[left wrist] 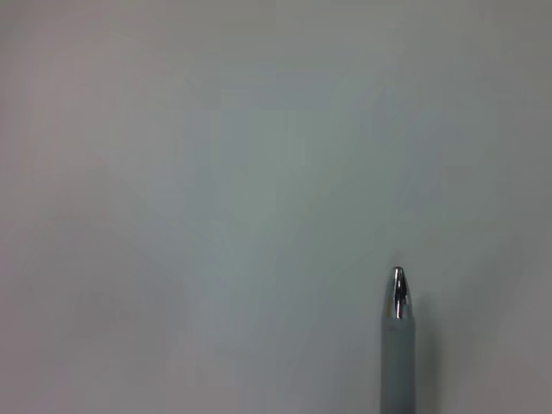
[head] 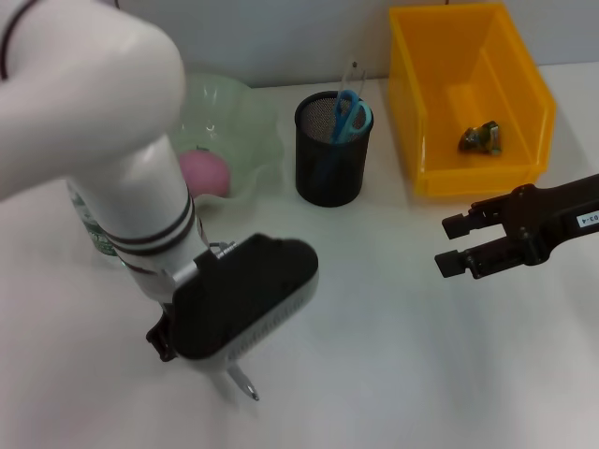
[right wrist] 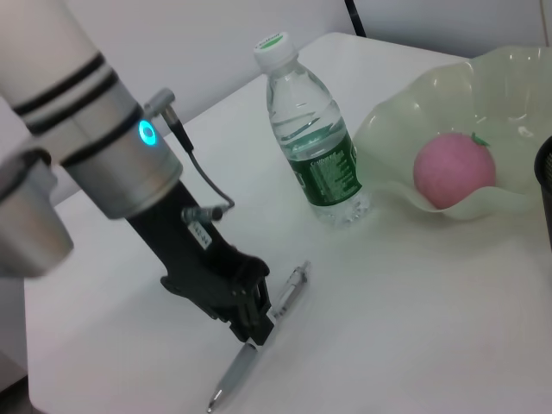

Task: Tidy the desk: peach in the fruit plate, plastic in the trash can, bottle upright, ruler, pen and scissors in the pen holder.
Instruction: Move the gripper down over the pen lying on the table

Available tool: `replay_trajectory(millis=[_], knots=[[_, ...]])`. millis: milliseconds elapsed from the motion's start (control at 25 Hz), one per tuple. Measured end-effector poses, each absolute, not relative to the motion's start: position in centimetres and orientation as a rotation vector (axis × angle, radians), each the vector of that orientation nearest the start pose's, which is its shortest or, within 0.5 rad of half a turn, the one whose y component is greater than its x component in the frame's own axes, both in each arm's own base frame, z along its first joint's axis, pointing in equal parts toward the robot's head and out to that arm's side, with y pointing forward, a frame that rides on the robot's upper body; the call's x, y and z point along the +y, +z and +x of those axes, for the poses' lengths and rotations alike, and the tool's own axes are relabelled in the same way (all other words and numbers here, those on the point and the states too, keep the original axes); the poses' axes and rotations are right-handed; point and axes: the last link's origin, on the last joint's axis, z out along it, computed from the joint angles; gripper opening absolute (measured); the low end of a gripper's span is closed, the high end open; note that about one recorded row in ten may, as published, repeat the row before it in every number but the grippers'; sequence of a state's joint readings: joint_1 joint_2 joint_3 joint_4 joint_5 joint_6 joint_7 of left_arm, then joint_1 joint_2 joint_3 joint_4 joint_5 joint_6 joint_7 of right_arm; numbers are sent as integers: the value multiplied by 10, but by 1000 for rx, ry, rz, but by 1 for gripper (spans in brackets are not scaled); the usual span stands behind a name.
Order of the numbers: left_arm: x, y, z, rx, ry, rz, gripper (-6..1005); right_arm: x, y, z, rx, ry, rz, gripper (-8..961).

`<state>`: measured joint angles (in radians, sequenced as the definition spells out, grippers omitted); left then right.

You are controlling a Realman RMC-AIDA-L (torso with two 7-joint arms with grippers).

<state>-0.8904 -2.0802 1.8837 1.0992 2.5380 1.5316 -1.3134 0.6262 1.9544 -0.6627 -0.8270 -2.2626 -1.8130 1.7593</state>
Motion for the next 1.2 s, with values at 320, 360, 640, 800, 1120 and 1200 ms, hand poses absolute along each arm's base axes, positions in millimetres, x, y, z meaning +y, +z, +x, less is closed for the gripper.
replay_trajectory(millis=[320, 360, 640, 800, 1120, 1200], knots=[[337, -52, -110, 1289, 752, -3091, 122, 341, 66, 251, 836, 337, -2922, 768], [337, -40, -106, 1190, 587, -3160, 121, 341, 67, 251, 826, 336, -2923, 768], [344, -12, -102, 790, -113, -3222, 118, 341, 68, 253, 759, 343, -2919, 769], [344, -3, -106, 580, -469, -3160, 44, 340, 66, 253, 726, 352, -2928, 769], [345, -4, -106, 492, -482, -3143, 69, 341, 80, 245, 647, 325, -2947, 768], [345, -11, -98, 504, -228, -3175, 81, 343, 81, 243, 630, 310, -2948, 768]])
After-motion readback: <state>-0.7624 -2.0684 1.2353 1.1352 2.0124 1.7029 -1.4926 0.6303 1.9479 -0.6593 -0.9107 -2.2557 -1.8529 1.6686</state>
